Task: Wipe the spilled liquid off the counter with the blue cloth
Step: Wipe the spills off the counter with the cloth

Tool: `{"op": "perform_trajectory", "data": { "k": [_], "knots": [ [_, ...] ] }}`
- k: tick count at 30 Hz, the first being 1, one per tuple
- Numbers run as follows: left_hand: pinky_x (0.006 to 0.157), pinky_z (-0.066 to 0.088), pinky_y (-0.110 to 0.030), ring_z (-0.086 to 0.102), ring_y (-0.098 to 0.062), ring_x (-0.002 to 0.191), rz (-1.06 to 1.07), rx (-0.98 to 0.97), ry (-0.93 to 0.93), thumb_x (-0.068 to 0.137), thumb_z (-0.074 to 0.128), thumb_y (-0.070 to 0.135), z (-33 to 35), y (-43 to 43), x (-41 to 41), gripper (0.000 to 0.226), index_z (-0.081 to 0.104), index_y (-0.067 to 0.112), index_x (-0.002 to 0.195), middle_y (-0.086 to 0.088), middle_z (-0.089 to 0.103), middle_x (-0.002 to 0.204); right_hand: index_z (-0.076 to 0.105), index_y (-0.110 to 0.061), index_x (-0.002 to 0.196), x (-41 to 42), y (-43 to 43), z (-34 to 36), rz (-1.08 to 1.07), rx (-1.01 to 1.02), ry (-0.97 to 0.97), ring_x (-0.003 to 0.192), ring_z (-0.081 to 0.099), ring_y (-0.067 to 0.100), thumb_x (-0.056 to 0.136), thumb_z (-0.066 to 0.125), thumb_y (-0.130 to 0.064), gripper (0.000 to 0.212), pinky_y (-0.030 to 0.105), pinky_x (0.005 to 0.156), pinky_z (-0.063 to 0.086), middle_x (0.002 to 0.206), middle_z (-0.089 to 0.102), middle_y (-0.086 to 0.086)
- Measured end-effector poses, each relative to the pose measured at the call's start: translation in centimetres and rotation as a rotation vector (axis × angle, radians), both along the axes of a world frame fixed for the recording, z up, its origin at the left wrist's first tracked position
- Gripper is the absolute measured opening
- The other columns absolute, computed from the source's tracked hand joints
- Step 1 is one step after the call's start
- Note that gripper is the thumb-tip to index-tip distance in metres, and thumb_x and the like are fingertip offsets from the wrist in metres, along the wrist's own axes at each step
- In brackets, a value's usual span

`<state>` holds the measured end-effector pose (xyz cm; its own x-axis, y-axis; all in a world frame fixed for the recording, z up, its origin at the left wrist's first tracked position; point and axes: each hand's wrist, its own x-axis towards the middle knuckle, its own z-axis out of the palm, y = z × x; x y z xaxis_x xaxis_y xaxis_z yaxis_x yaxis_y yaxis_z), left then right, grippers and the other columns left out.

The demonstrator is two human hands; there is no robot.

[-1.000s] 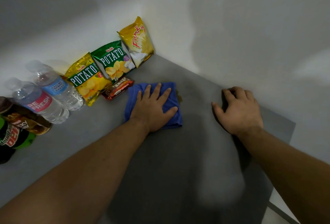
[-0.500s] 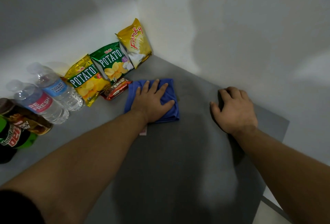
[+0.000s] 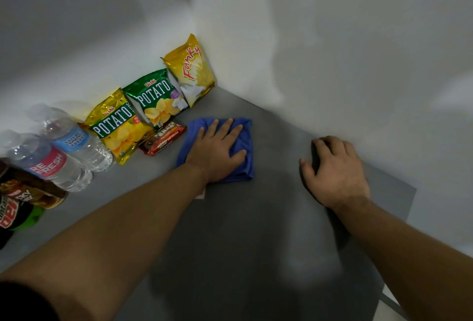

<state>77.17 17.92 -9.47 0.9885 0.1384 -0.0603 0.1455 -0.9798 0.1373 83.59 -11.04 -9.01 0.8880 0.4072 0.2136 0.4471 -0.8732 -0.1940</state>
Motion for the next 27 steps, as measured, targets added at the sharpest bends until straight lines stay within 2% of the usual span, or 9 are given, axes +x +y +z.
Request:
{"op": "perform_trajectory", "data": {
  "k": [6,13,15,21,27],
  "knots": [
    [0.122,-0.001,-0.067,-0.004,-0.035,0.157,0.037,0.046,0.079,0.093,0.023,0.072,0.1,-0.8,4.5,0.076,0.003,0.043,0.160,0.005,-0.003,0.172,0.059,-0.009,0.134,0.2,0.0,-0.5,-0.003,0.014,-0.016,0.118,0.047,0.038,0.092,0.047,-0.054,0.063,0.047,0.102,0.046,0.131,0.057,0.017],
    [0.126,0.003,-0.058,0.001,-0.027,0.158,-0.136,0.034,-0.017,0.092,0.023,0.070,-0.2,-2.5,-0.7,0.078,0.007,0.038,0.162,0.007,0.002,0.172,0.059,-0.009,0.132,0.1,-0.1,-0.3,-0.001,0.015,-0.005,0.117,0.047,0.037,0.093,0.047,-0.055,0.061,0.047,0.100,0.048,0.130,0.056,0.016],
    [0.126,0.003,-0.059,0.000,-0.026,0.158,-0.116,0.031,-0.010,0.091,0.023,0.070,-0.2,-1.7,-0.4,0.078,0.007,0.039,0.161,0.008,0.001,0.172,0.059,-0.009,0.132,0.0,-0.1,-0.3,-0.003,0.012,-0.006,0.117,0.048,0.038,0.093,0.047,-0.055,0.062,0.047,0.101,0.048,0.130,0.057,0.016],
    [0.119,-0.002,-0.071,-0.007,-0.031,0.158,0.025,0.034,0.096,0.090,0.022,0.076,0.1,0.0,5.1,0.076,-0.001,0.050,0.158,0.009,-0.006,0.172,0.059,-0.008,0.132,0.1,-0.2,-0.3,0.003,-0.002,-0.007,0.117,0.048,0.038,0.094,0.049,-0.054,0.060,0.046,0.103,0.045,0.131,0.056,0.017],
    [0.120,0.000,-0.071,-0.006,-0.032,0.158,-0.035,0.059,0.086,0.094,0.023,0.071,0.2,-2.8,4.8,0.074,-0.001,0.046,0.159,0.007,-0.005,0.172,0.058,-0.009,0.134,0.3,-0.2,-0.3,0.011,0.004,0.003,0.120,0.046,0.036,0.094,0.051,-0.053,0.060,0.046,0.104,0.044,0.133,0.055,0.016]
  ]
}}
